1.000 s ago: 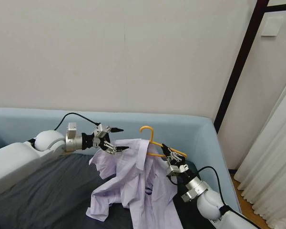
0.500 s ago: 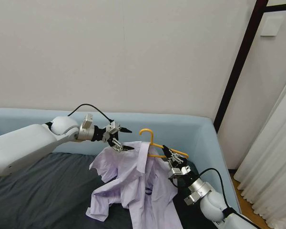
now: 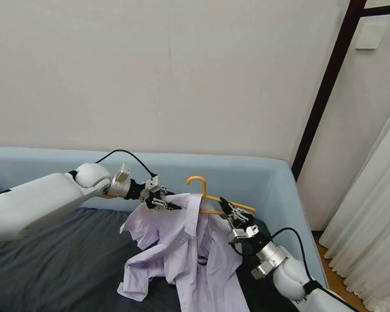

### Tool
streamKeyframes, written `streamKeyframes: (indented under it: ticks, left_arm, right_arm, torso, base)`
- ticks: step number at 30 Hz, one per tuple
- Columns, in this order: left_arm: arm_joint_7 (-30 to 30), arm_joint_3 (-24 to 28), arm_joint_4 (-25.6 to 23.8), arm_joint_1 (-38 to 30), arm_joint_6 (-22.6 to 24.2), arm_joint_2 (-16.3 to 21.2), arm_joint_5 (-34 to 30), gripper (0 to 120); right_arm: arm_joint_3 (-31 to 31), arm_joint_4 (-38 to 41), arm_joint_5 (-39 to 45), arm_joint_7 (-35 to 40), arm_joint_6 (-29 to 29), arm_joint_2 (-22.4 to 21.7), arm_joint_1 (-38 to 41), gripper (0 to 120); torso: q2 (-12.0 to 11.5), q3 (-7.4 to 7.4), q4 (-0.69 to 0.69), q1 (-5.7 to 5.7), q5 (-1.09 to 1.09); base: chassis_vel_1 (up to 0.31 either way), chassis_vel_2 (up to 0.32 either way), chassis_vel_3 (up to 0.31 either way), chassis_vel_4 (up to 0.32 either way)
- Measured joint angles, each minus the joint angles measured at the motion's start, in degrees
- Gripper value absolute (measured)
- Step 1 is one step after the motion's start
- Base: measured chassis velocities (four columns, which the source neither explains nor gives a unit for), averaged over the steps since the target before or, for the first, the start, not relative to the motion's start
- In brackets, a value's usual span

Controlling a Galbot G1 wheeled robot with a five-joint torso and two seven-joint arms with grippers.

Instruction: Pick up the clothes from the sofa and hang them on the clothes hanger.

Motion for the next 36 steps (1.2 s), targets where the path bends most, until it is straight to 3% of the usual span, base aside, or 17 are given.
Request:
streamKeyframes:
  ticks: [6, 21, 24, 32, 36]
  left_arm:
    - [-0.14, -0.2, 0.0, 0.53, -0.09, 0.02, -0.06, 2]
    - [-1.29, -1.63, -2.31, 2.35, -0.95, 3.06, 0.07, 2]
    - [-1.89, -2.05, -2.53, 2.79, -1.61, 3.42, 0.29, 2]
    - [-2.93, -2.79, -1.91, 3.24, -2.64, 3.53, 0.8, 1]
    - [-3.29, -2.94, -2.17, 3.31, -3.4, 3.67, 1.05, 1]
  right_arm:
    - [-0.17, -0.59, -0.67, 0.24, 0.59, 0.32, 0.59, 4]
    - [-1.82, -0.44, 1.0, 0.38, -0.16, 0.62, 0.62, 4]
    - [-3.15, 1.22, 6.39, 0.21, -2.25, 0.22, -0.25, 7]
    - [-3.1, 6.87, 24.03, -2.55, -3.02, -1.76, -4.37, 34]
    - [-0.35, 10.92, 40.64, -7.63, -2.8, -3.82, -8.51, 52]
  torso:
    - [0.0, 0.0, 0.01, 0.0, 0.0]
    - [0.0, 0.0, 0.01, 0.0, -0.01]
    - [0.0, 0.0, 0.0, 0.0, 0.0]
    - [0.0, 0.0, -0.01, -0.01, 0.0]
    - [0.0, -0.01, 0.01, -0.01, 0.0]
  base:
    - [0.0, 0.0, 0.0, 0.0]
    - [0.0, 0.0, 0.0, 0.0]
    - [0.0, 0.0, 0.0, 0.0]
    - [0.0, 0.0, 0.0, 0.0]
    - [0.0, 0.0, 0.0, 0.0]
